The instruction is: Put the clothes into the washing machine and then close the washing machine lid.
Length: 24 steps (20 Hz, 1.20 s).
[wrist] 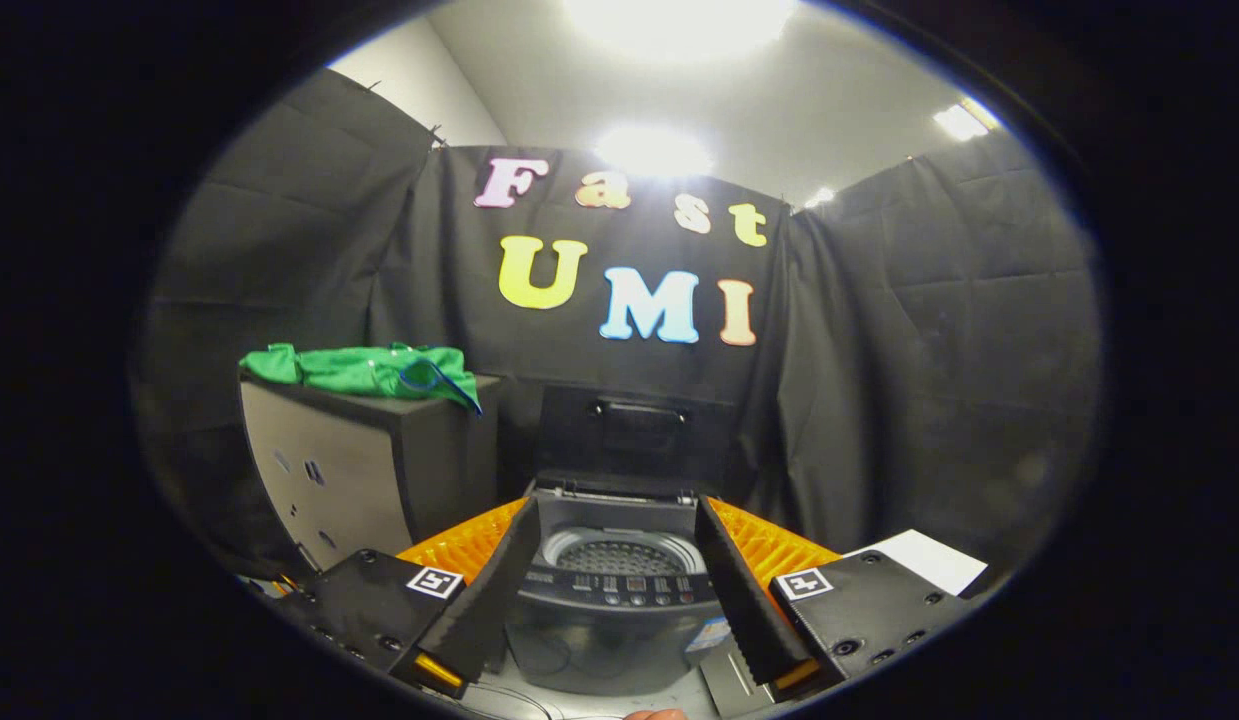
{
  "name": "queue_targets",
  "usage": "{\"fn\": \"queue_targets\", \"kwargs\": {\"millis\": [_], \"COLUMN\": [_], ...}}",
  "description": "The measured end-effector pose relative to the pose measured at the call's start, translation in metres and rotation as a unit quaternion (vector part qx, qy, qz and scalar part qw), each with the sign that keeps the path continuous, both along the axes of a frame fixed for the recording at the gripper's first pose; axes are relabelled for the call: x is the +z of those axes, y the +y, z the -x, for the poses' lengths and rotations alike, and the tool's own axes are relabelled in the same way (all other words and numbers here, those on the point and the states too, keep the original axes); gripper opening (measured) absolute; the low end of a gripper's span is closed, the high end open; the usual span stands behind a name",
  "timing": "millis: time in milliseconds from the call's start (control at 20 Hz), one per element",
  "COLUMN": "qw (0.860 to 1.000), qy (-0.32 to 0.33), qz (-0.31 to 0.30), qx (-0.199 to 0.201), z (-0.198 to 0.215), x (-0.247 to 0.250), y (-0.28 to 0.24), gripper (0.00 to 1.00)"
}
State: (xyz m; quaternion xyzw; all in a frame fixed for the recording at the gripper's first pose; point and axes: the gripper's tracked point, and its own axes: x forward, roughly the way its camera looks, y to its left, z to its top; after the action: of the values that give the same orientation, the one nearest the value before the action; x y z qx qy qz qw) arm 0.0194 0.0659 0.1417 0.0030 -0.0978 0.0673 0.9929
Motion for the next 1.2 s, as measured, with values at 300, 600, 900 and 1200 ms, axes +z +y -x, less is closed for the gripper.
{"fn": "queue_targets", "kwargs": {"millis": [300,600,900,1200], "qw": [0.997,0.992,0.982,0.965], "qy": [-0.005,0.044,0.124,0.209], "qz": [-0.007,-0.055,-0.019,0.034], "qx": [0.074,0.106,0.142,0.154], "z": [-0.029,-0.068,-0.111,-0.144], "x": [0.108,0.172,0.185,0.168], "y": [0.077,0.162,0.268,0.342], "gripper": [0.98,0.97,0.96,0.96]}}
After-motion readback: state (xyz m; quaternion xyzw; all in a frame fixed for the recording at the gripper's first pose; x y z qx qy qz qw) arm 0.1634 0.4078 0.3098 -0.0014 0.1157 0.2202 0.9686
